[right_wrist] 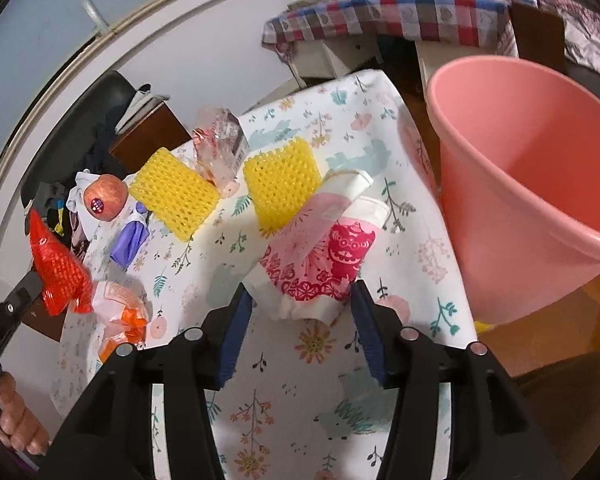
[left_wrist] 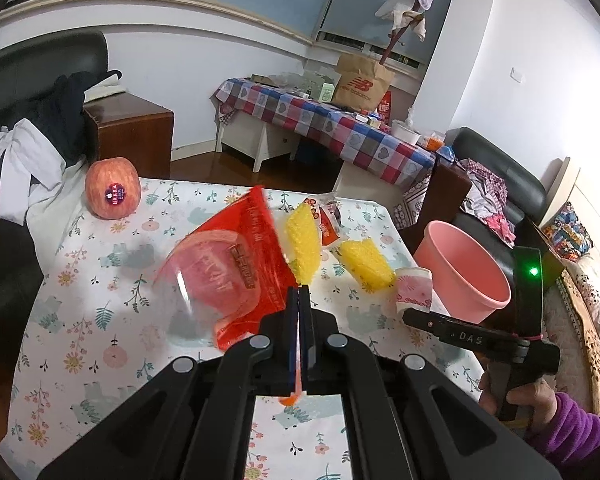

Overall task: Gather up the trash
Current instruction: 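Carry the red bag and paper cup over the pink bucket with both grippers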

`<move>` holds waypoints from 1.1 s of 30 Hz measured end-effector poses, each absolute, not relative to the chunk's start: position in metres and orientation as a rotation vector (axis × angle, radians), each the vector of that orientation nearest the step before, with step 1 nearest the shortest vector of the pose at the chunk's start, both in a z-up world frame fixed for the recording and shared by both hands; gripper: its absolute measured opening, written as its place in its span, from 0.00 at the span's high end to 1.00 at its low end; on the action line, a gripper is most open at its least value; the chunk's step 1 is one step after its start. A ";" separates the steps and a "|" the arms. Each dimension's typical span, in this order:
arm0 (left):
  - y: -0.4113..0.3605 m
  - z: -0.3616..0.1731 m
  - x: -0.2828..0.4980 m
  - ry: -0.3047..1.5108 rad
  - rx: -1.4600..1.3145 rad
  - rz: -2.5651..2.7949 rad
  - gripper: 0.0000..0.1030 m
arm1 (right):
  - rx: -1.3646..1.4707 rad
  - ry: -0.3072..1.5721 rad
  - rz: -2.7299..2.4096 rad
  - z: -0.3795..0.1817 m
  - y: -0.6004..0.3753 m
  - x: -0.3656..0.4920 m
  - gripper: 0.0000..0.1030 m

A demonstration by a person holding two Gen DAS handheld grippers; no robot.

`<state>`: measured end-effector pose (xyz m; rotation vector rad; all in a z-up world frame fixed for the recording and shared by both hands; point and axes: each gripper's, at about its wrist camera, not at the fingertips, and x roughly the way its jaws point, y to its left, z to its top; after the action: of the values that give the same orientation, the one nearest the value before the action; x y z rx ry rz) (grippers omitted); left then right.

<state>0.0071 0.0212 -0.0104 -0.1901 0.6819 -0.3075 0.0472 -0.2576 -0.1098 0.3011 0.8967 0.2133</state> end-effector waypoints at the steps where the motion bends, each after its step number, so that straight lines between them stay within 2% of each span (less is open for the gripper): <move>1: 0.020 -0.010 0.007 0.681 -0.190 -0.307 1.00 | 0.279 0.890 0.215 -0.109 -0.256 0.046 0.52; 2: 0.020 -0.010 0.006 0.681 -0.188 -0.306 1.00 | 0.254 0.881 0.215 -0.107 -0.255 0.045 0.62; 6: 0.021 -0.010 0.007 0.681 -0.189 -0.304 1.00 | 0.216 0.865 0.215 -0.105 -0.253 0.042 0.80; 8: 0.019 -0.008 0.007 0.677 -0.188 -0.302 1.00 | 0.216 0.854 0.222 -0.103 -0.254 0.040 0.84; 21: 0.007 0.012 0.007 0.640 -0.165 -0.318 1.00 | 0.233 0.721 0.261 -0.073 -0.272 0.020 0.85; 33: -0.084 0.043 0.029 0.565 -0.098 -0.521 1.00 | 0.288 0.639 0.147 -0.055 -0.330 0.008 0.85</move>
<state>0.0286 -0.0842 0.0435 -0.0977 0.5650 -0.5212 0.0083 -0.3297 -0.0548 0.2884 0.6392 0.1473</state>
